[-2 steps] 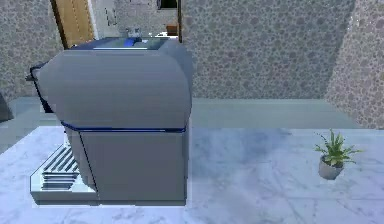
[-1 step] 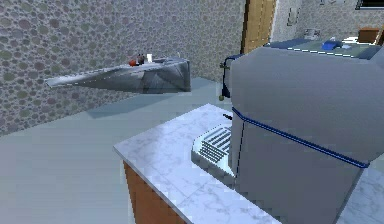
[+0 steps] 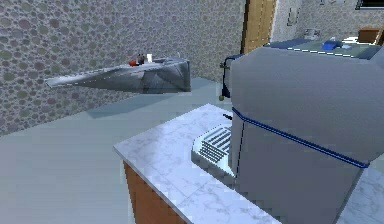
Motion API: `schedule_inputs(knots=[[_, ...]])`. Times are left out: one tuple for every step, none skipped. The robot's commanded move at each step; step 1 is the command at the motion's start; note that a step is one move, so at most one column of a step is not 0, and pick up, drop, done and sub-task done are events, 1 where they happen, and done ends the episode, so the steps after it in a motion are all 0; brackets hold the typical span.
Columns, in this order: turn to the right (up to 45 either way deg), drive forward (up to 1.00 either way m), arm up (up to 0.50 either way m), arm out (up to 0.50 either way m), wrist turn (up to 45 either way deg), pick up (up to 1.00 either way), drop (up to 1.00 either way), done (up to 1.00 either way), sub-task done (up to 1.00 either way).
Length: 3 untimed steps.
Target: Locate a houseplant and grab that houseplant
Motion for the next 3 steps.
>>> schedule_inputs(knots=[[0.0,0.00,0.38,0.00,0.0,0.00,0.00,0.00,0.00],[0.0,0.00,0.00,0.40,0.0,0.00,0.00,0.00,0.00],[0.0,0.00,0.00,0.00,45.0,0.00,0.00,0.00,0.00]])
